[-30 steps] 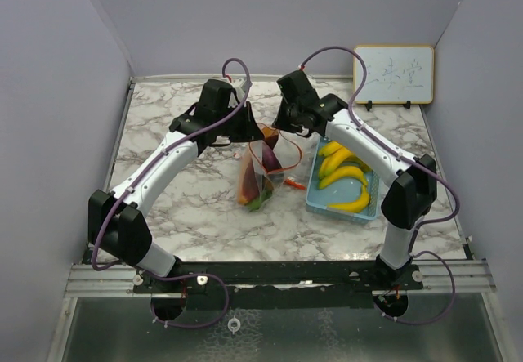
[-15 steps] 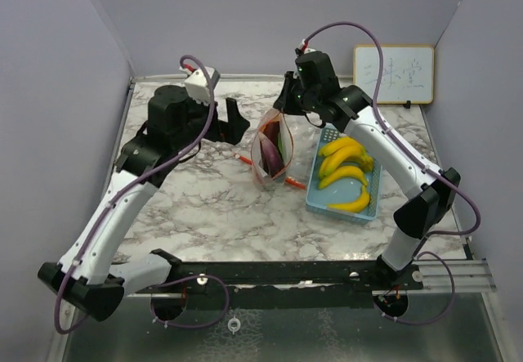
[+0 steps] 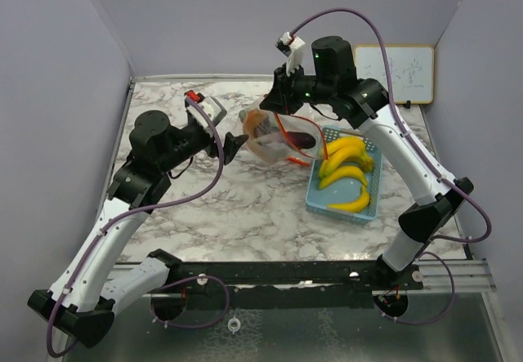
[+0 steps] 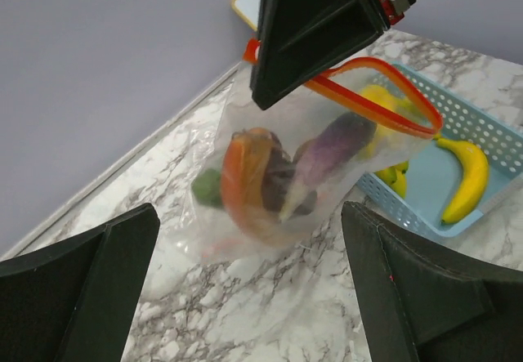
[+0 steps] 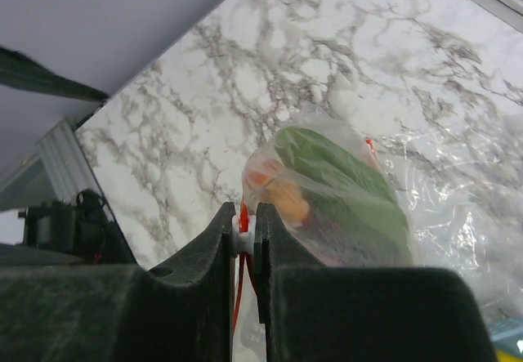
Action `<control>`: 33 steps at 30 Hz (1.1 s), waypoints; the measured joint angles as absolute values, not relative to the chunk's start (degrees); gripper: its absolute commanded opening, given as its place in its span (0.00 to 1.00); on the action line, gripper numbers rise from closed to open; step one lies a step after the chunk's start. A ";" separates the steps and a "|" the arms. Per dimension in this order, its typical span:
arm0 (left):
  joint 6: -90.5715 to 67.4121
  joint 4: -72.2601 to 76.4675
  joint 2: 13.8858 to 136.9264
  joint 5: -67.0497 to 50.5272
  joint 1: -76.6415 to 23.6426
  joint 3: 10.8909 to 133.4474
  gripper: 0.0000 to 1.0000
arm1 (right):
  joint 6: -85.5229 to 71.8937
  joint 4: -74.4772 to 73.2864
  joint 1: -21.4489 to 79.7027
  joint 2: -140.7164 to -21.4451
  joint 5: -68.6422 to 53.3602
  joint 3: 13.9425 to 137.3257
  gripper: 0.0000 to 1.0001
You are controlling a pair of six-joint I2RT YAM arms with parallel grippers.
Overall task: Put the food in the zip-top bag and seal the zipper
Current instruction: Zip the zipper food storage bag.
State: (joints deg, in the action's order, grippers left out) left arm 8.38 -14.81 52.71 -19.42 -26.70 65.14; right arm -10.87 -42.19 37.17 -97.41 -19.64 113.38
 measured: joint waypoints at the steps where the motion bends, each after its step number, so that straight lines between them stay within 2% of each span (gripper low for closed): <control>1: 8.88 -14.44 53.01 -20.67 -26.70 65.17 0.96 | -9.39 -42.65 37.17 -97.21 -22.52 113.67 0.02; 4: 9.98 -13.47 53.89 -24.80 -26.70 65.25 0.95 | -6.48 -43.92 37.17 -97.19 -28.67 115.04 0.02; 6: 10.09 -12.82 54.06 -26.94 -26.70 65.25 0.89 | -5.17 -44.53 37.17 -97.17 -31.94 115.68 0.02; 12: 10.20 -9.80 54.04 -34.30 -26.70 65.10 0.88 | -3.29 -46.28 37.17 -97.08 -41.78 116.01 0.02; 16: 9.96 -8.97 54.00 -36.32 -26.70 64.95 0.79 | -2.83 -47.37 37.23 -97.03 -47.16 116.29 0.02; 30: 4.82 -4.47 56.49 -41.82 -26.70 63.44 0.69 | -2.24 -49.21 37.17 -94.17 -58.57 116.29 0.02; 32: 3.64 -3.73 57.14 -42.52 -26.70 63.44 0.63 | -1.96 -49.71 37.17 -94.15 -59.09 116.29 0.02; 33: 3.03 -3.33 57.45 -42.81 -26.70 63.44 0.55 | -1.69 -49.95 37.17 -94.15 -59.27 116.29 0.02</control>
